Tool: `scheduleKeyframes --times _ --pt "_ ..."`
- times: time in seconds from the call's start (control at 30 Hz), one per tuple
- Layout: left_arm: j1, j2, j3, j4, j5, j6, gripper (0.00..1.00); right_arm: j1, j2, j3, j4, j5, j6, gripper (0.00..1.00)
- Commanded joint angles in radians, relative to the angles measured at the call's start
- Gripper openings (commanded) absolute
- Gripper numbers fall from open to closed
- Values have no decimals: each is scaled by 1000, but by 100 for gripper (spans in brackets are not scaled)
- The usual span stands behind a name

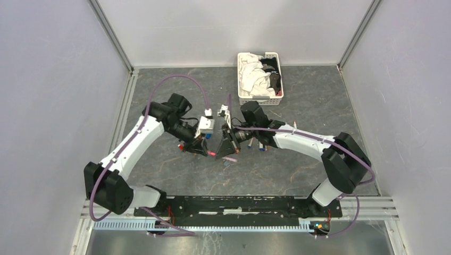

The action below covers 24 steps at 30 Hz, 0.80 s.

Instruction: Open the pen caps

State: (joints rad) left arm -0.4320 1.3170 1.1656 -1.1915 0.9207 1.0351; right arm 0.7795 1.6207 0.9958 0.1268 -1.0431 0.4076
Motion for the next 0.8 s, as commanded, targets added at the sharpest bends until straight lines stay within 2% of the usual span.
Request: scheduleKeyframes --times 0.0,0.1,0.23,0.37,0.5,0.63,0.77 --pt "165 13 92 -257 -106 212 2 -36 -72 -77 -311 31 -184 0" --pt "239 0 78 -273 -136 261 2 -36 -120 -129 -290 35 -188 0" --pt "248 -14 45 -263 -95 282 2 -46 -104 -93 -333 50 -223 0" --pt "247 -13 -26 -103 -62 196 2 -104 -112 -45 -435 157 -278 0" --pt "244 48 -70 91 -61 58 2 -175 -135 -20 -504 440 -298 0" --pt "219 139 -95 267 -69 -52 2 -194 -159 -59 -443 735 -247 0" --pt "136 221 -130 484 -186 -183 2 -194 -160 -101 -339 968 -171 0"
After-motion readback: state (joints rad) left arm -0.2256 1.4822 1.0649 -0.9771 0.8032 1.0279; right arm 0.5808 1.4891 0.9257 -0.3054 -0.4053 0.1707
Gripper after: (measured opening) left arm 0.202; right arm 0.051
